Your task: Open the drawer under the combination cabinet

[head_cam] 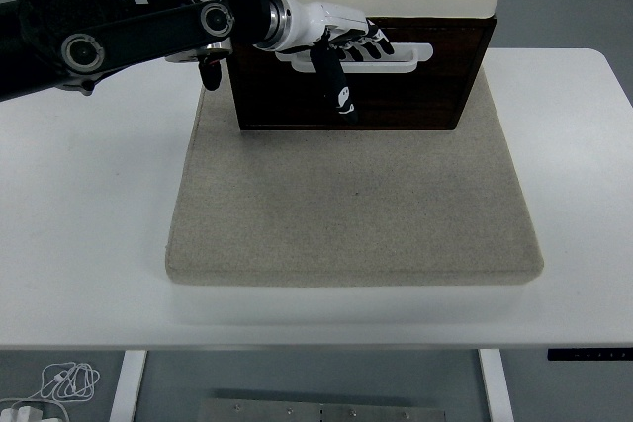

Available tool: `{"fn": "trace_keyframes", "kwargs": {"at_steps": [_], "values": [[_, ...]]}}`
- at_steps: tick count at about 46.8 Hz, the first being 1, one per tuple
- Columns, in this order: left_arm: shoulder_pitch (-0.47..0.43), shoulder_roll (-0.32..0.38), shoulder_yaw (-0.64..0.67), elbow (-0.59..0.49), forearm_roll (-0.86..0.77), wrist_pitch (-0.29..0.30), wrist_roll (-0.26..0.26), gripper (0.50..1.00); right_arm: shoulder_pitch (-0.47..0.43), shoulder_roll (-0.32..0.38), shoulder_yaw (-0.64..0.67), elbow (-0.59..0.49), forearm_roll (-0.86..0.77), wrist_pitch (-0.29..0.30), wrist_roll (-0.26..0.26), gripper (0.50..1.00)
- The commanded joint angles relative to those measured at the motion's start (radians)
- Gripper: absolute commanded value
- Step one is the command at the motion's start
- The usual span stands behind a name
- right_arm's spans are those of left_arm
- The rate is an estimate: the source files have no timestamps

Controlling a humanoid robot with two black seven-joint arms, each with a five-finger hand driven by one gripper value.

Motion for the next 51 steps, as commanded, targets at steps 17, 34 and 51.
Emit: {"fn": "trace_keyframes", "kwargs": {"at_steps": [17, 34, 51], "values": [[0.011, -0.001, 0.012, 0.000, 0.010, 0.000, 0.000, 1.000, 0.000, 0.000, 0.000, 0.000, 0.000, 0.000, 0.000, 0.926], [0.012, -0.001, 0.014, 0.000, 0.020, 0.000, 0.000, 1.000, 0.000, 0.000, 0.000, 0.000, 0.000, 0.000, 0.000, 0.926], [0.012, 0.000, 0.012, -0.005, 0.020, -0.008, -0.001, 1.000, 0.000, 0.000, 0.000, 0.000, 0.000, 0.000, 0.000, 0.926]]}}
